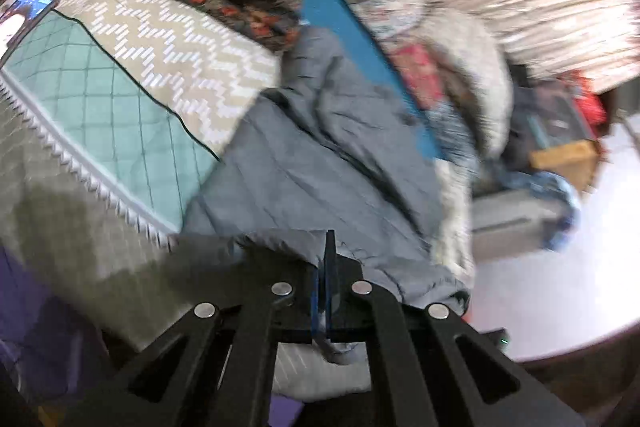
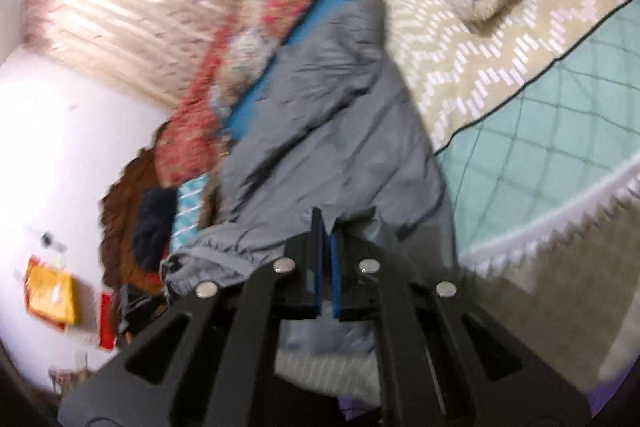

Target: Fold large clothes

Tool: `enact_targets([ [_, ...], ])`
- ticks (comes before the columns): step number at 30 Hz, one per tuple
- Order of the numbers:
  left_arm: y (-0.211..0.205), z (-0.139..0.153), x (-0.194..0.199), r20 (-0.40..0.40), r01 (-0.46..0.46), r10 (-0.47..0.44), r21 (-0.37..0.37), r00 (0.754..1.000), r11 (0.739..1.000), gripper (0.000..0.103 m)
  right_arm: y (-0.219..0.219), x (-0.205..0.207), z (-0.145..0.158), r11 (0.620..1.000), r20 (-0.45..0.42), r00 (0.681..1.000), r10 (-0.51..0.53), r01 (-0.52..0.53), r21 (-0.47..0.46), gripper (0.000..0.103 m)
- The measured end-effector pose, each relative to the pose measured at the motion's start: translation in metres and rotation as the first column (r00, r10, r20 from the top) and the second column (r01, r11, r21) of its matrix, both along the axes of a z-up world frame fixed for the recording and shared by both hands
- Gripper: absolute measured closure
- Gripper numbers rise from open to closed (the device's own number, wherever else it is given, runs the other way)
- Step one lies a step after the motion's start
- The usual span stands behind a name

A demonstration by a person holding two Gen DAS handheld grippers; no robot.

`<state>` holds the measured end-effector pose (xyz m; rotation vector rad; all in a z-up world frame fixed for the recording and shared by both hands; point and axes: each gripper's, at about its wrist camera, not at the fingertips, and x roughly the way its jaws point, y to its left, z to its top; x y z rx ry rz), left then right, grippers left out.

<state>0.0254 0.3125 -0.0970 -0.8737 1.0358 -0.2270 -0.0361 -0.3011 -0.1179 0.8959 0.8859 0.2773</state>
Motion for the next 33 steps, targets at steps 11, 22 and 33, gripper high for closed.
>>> enact_targets([
  [11, -0.032, -0.084, 0.075, -0.208, -0.014, 0.045, 0.147, 0.977, 0.989, 0.094, -0.027, -0.004, -0.043, 0.955, -0.029, 0.971, -0.238, 0.239, 0.177, 0.043],
  [22, -0.017, -0.051, 0.057, -0.136, -0.001, 0.017, 0.116, 0.991, 0.993, 0.1, 0.162, 0.031, 0.043, 0.836, 0.148, 0.937, 0.316, -0.201, -0.511, 0.047],
  [33, 0.003, 0.02, 0.004, 0.139, 0.002, -0.012, 0.068, 0.99, 0.998, 0.101, 0.218, 0.058, -0.037, 0.698, -0.011, 0.929, 0.369, -0.285, -0.657, 0.048],
])
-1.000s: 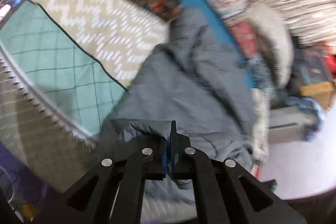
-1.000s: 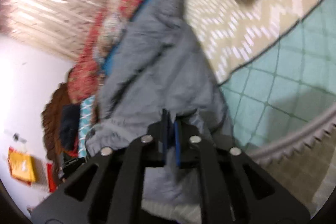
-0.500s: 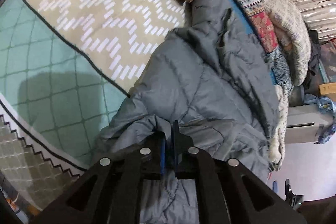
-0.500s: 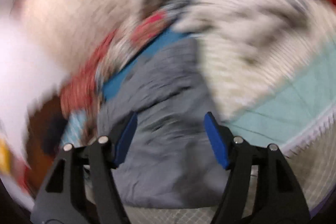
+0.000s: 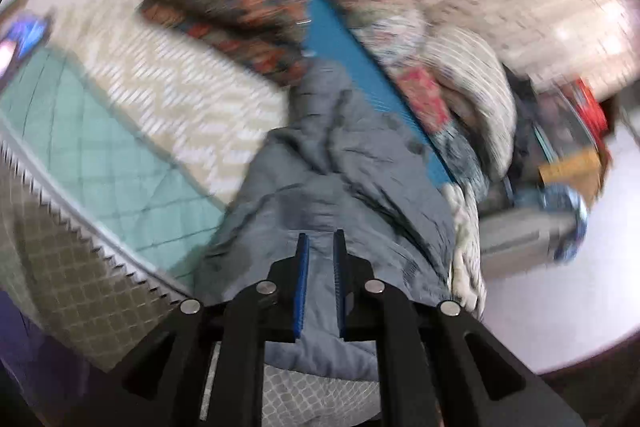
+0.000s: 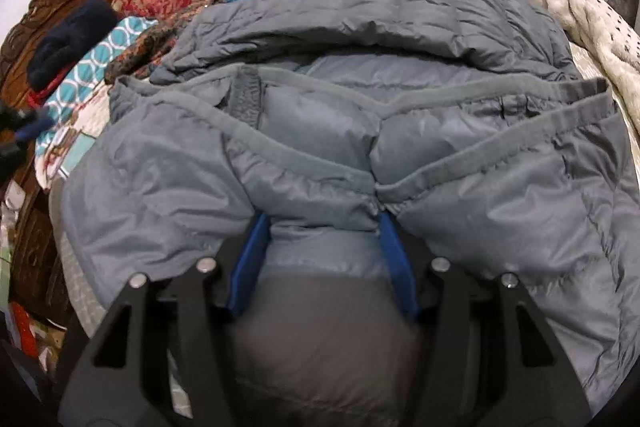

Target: Fold large clothes

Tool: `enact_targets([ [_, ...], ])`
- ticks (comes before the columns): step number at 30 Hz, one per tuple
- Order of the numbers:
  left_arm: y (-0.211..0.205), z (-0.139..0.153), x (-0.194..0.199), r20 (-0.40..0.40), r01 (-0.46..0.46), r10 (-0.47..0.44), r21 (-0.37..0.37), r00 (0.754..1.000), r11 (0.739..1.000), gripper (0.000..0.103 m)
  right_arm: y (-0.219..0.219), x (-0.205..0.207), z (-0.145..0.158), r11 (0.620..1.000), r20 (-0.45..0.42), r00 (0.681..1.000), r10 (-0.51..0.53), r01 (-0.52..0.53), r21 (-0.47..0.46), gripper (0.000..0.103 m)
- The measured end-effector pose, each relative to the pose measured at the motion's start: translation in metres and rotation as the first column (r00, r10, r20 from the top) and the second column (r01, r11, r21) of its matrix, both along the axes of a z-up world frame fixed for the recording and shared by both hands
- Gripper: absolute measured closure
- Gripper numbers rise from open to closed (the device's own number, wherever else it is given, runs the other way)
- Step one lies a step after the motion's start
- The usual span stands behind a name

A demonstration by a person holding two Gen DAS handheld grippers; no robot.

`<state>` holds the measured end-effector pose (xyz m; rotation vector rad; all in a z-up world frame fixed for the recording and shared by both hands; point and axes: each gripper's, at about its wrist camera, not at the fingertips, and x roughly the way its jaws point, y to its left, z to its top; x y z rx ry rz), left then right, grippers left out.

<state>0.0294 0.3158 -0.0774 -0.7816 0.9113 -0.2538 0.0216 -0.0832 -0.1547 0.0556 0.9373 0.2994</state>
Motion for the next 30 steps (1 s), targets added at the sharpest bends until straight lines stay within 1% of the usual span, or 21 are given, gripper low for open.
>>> enact_targets([
  [2, -0.035, 0.014, 0.004, 0.048, 0.105, -0.11, 0.087, 0.993, 0.991, 0.101, -0.002, -0.001, 0.0, 1.0, 0.002, 1.0, -0.003, 0.003, 0.003, 0.048],
  [3, -0.061, 0.019, 0.007, 0.066, 0.175, -0.188, 0.161, 0.98, 0.971, 0.101, -0.003, -0.005, -0.001, 1.0, 0.004, 1.0, -0.003, 0.003, 0.003, 0.048],
  [4, -0.082, 0.021, 0.009, 0.072, 0.224, -0.246, 0.223, 0.967, 0.949, 0.101, -0.004, -0.003, 0.001, 1.0, 0.004, 1.0, -0.005, 0.005, 0.001, 0.048],
  [5, -0.104, 0.02, 0.013, 0.072, 0.27, -0.302, 0.287, 0.951, 0.919, 0.101, -0.003, -0.003, 0.002, 1.0, 0.004, 1.0, -0.004, 0.004, -0.001, 0.048],
  [6, -0.127, 0.015, 0.016, 0.065, 0.31, -0.353, 0.353, 0.933, 0.883, 0.101, -0.002, -0.001, 0.002, 1.0, 0.002, 1.0, -0.003, 0.003, -0.002, 0.048],
  [7, -0.144, 0.008, 0.02, 0.051, 0.331, -0.383, 0.407, 0.922, 0.851, 0.101, -0.002, 0.0, 0.003, 1.0, -0.001, 1.0, -0.001, 0.001, -0.002, 0.048],
  [8, -0.155, -0.001, 0.022, 0.031, 0.346, -0.403, 0.455, 0.915, 0.821, 0.101, -0.003, -0.002, 0.005, 1.0, -0.005, 1.0, -0.002, 0.002, 0.0, 0.048],
  [9, -0.169, -0.014, 0.029, -0.003, 0.355, -0.412, 0.512, 0.911, 0.782, 0.101, -0.005, -0.003, 0.009, 1.0, -0.009, 1.0, -0.01, 0.01, 0.0, 0.048],
  [10, -0.175, -0.028, 0.034, -0.041, 0.351, -0.4, 0.565, 0.916, 0.747, 0.101, -0.01, -0.004, 0.014, 1.0, -0.001, 1.0, -0.025, 0.025, -0.006, 0.048],
  [11, -0.177, -0.042, 0.041, -0.084, 0.339, -0.368, 0.615, 0.926, 0.712, 0.101, -0.017, -0.007, 0.02, 0.999, 0.021, 0.999, -0.049, 0.05, -0.021, 0.048],
  [12, -0.172, -0.059, 0.047, -0.141, 0.325, -0.313, 0.658, 0.939, 0.679, 0.1, -0.025, -0.009, 0.024, 0.997, 0.036, 0.997, -0.072, 0.073, -0.031, 0.048],
  [13, -0.168, -0.068, 0.052, -0.156, 0.322, -0.294, 0.648, 0.943, 0.69, 0.1, -0.035, -0.012, 0.028, 0.994, 0.048, 0.994, -0.1, 0.102, -0.042, 0.048],
  [15, -0.153, -0.072, 0.052, -0.135, 0.298, -0.272, 0.59, 0.953, 0.75, 0.1, -0.065, -0.016, 0.035, 0.984, 0.061, 0.984, -0.17, 0.172, -0.045, 0.052],
  [16, -0.15, -0.072, 0.051, -0.136, 0.291, -0.262, 0.583, 0.955, 0.759, 0.1, -0.081, -0.017, 0.037, 0.975, 0.068, 0.974, -0.216, 0.22, -0.044, 0.052],
  [18, -0.145, -0.073, 0.049, -0.132, 0.28, -0.251, 0.581, 0.959, 0.764, 0.1, -0.111, -0.019, 0.04, 0.955, 0.07, 0.953, -0.296, 0.298, -0.009, 0.052],
  [21, -0.143, -0.077, 0.047, -0.125, 0.27, -0.244, 0.582, 0.962, 0.767, 0.1, -0.147, -0.018, 0.032, 0.921, 0.026, 0.92, -0.39, 0.39, 0.021, 0.052],
  [22, -0.144, -0.078, 0.047, -0.124, 0.266, -0.24, 0.586, 0.963, 0.765, 0.1, -0.156, -0.017, 0.027, 0.909, 0.002, 0.91, -0.416, 0.415, 0.029, 0.049],
  [23, -0.145, -0.079, 0.047, -0.124, 0.264, -0.237, 0.589, 0.963, 0.764, 0.1, -0.165, -0.015, 0.02, 0.9, -0.031, 0.903, -0.429, 0.43, 0.063, 0.046],
  [25, -0.148, -0.082, 0.047, -0.126, 0.264, -0.236, 0.593, 0.964, 0.761, 0.1, -0.172, -0.015, 0.015, 0.895, -0.039, 0.901, -0.431, 0.433, 0.109, 0.045],
  [28, -0.15, -0.081, 0.05, -0.132, 0.267, -0.235, 0.595, 0.963, 0.758, 0.1, -0.165, -0.011, 0.015, 0.907, -0.023, 0.908, -0.418, 0.418, 0.05, 0.042],
  [30, -0.15, -0.081, 0.049, -0.133, 0.267, -0.235, 0.6, 0.963, 0.755, 0.1, -0.164, -0.009, 0.014, 0.91, -0.017, 0.911, -0.413, 0.413, 0.032, 0.042],
])
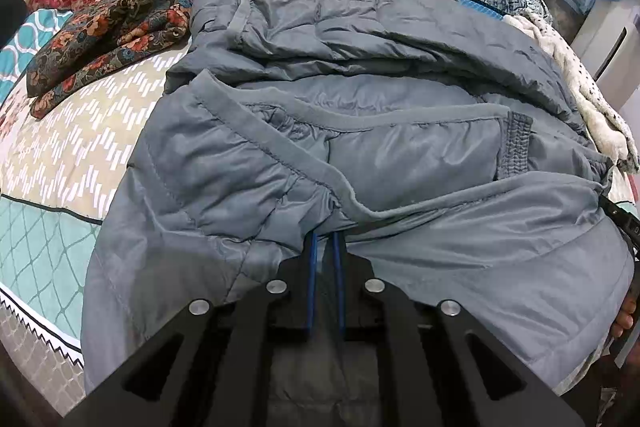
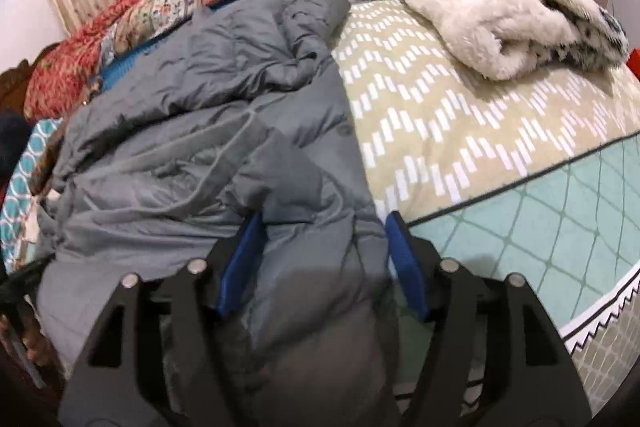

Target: Fold large clothes

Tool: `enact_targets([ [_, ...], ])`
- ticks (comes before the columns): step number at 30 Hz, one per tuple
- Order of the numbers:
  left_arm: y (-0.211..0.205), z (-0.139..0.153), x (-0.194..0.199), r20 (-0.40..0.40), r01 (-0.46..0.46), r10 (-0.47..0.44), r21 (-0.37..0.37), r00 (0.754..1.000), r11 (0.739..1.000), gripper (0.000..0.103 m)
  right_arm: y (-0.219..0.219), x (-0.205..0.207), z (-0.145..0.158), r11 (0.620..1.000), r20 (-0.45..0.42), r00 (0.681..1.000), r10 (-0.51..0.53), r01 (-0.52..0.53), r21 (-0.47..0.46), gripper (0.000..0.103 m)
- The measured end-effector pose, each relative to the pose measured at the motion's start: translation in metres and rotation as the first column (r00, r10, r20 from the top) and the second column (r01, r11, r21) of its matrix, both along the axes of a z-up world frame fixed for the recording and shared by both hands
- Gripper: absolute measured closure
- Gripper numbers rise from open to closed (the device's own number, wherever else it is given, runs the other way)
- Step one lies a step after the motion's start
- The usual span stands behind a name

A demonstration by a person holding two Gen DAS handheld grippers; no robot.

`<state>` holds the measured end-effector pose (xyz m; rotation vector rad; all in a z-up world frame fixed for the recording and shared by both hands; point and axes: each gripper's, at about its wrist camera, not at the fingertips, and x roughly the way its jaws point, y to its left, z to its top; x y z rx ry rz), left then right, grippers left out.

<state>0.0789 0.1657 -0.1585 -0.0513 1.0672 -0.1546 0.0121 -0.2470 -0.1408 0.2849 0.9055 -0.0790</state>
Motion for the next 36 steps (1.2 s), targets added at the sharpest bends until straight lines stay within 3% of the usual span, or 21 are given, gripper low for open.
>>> enact_targets([
  [18, -0.003, 0.001, 0.001, 0.003, 0.007, -0.007, 0.018, 1.0, 1.0, 0.1, 0.011, 0.003, -0.003, 0.996, -0.01, 1.0, 0.017, -0.018, -0.086, 0.042],
  [23, 0.012, 0.013, 0.0, -0.006, -0.018, 0.018, -0.011, 1.0, 1.0, 0.101, 0.011, 0.003, -0.003, 0.995, -0.01, 1.0, 0.022, -0.023, -0.095, 0.042],
  [26, 0.037, 0.034, -0.008, 0.064, -0.068, 0.073, -0.077, 0.995, 0.995, 0.101, 0.012, 0.003, -0.002, 0.995, -0.013, 1.0, 0.022, -0.023, -0.094, 0.042],
  [29, 0.063, 0.046, -0.008, 0.084, -0.112, 0.123, -0.121, 0.989, 0.986, 0.101, 0.008, -0.002, 0.013, 0.997, 0.0, 1.0, -0.02, 0.02, -0.073, 0.042],
  [31, 0.078, 0.051, -0.005, 0.092, -0.133, 0.147, -0.146, 0.985, 0.98, 0.101, 0.006, -0.017, 0.035, 0.998, 0.089, 0.995, -0.042, 0.046, -0.049, 0.042],
  [33, 0.084, 0.054, -0.001, 0.106, -0.131, 0.148, -0.157, 0.983, 0.979, 0.101, 0.012, -0.023, 0.05, 0.998, 0.124, 0.992, -0.007, 0.014, -0.054, 0.042],
  [36, 0.081, 0.05, 0.01, 0.112, -0.106, 0.124, -0.151, 0.986, 0.983, 0.101, 0.028, -0.015, 0.055, 0.994, 0.104, 0.992, 0.077, -0.069, -0.081, 0.042],
])
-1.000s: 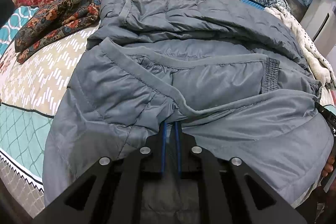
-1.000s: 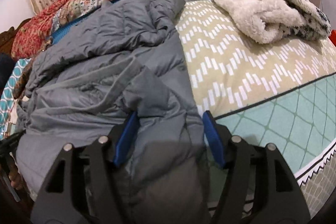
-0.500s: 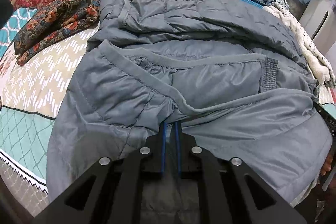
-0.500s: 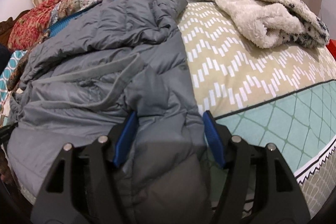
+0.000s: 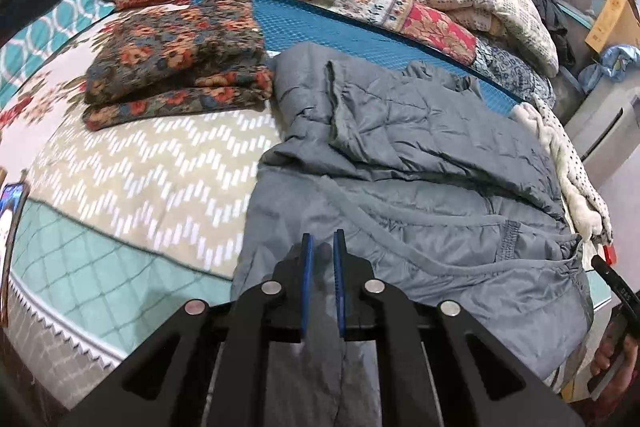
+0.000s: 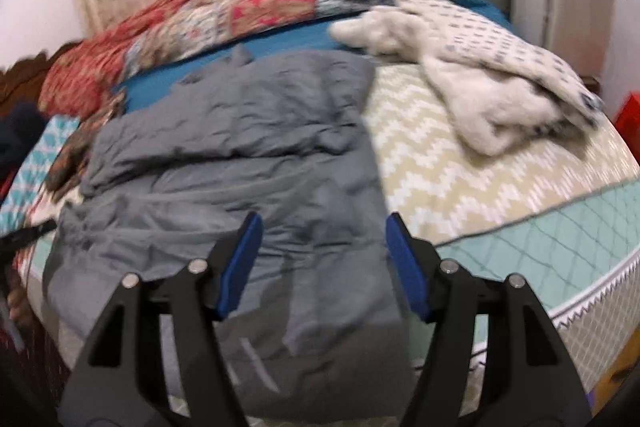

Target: Fold large clothes

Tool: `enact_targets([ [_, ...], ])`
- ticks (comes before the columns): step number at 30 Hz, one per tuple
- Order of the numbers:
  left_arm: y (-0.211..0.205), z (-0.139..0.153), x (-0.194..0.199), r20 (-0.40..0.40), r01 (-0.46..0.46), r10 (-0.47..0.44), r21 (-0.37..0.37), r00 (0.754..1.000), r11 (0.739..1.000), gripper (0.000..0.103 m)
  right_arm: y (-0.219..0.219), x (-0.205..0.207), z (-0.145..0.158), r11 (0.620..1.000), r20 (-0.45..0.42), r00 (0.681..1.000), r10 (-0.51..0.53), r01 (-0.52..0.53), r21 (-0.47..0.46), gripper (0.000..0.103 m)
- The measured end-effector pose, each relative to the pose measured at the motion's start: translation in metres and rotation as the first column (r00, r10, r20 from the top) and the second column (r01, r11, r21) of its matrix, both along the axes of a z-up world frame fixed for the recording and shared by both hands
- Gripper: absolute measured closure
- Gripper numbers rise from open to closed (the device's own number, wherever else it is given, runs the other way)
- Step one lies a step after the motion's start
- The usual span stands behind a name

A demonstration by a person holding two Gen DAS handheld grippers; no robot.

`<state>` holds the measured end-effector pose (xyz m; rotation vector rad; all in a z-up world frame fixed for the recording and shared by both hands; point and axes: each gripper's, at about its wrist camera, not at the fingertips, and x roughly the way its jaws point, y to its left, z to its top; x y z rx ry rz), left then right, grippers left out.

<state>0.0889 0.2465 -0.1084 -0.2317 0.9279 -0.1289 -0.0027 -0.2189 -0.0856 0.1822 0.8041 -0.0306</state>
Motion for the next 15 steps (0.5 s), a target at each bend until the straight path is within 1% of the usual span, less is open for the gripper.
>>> enact_targets([
  [2, -0.007, -0.003, 0.007, -0.001, 0.02, -0.02, 0.004, 1.0, 1.0, 0.101, 0.009, 0.009, -0.005, 0.999, -0.029, 0.999, 0.034, -0.035, -0.017, 0.049],
  [3, -0.012, -0.006, 0.012, -0.003, 0.032, -0.032, 0.015, 0.999, 0.999, 0.101, 0.011, 0.014, -0.008, 0.999, -0.041, 0.998, 0.041, -0.042, -0.022, 0.055],
  [4, -0.015, -0.009, 0.015, -0.01, 0.035, -0.035, 0.031, 0.999, 0.999, 0.101, 0.013, 0.02, -0.011, 0.999, -0.054, 0.998, 0.045, -0.046, -0.026, 0.06],
  [6, -0.019, -0.021, 0.025, -0.052, 0.02, -0.015, 0.084, 0.999, 0.996, 0.101, 0.012, 0.034, -0.02, 0.999, -0.089, 0.996, 0.029, -0.031, -0.028, 0.065],
  [8, -0.016, -0.037, 0.036, -0.114, -0.009, 0.023, 0.123, 0.993, 0.992, 0.101, 0.003, 0.045, -0.031, 1.0, -0.126, 0.992, -0.003, 0.003, -0.005, 0.068],
  [9, -0.012, -0.047, 0.041, -0.145, -0.02, 0.037, 0.116, 0.989, 0.993, 0.1, -0.004, 0.051, -0.039, 1.0, -0.152, 0.988, -0.022, 0.024, 0.012, 0.071],
  [10, -0.009, -0.051, 0.043, -0.147, -0.025, 0.04, 0.103, 0.988, 0.994, 0.1, -0.009, 0.055, -0.046, 0.999, -0.171, 0.985, -0.031, 0.036, 0.03, 0.073],
  [11, -0.007, -0.053, 0.043, -0.141, -0.031, 0.045, 0.103, 0.989, 0.994, 0.1, -0.014, 0.056, -0.052, 0.997, -0.175, 0.984, -0.032, 0.044, 0.06, 0.074],
  [12, -0.007, -0.056, 0.044, -0.133, -0.032, 0.047, 0.114, 0.99, 0.993, 0.1, -0.015, 0.057, -0.052, 0.997, -0.172, 0.985, -0.032, 0.044, 0.069, 0.074],
  [15, -0.01, -0.057, 0.043, -0.112, -0.019, 0.035, 0.144, 0.993, 0.989, 0.1, -0.011, 0.055, -0.053, 0.999, -0.164, 0.986, -0.017, 0.023, 0.034, 0.074],
])
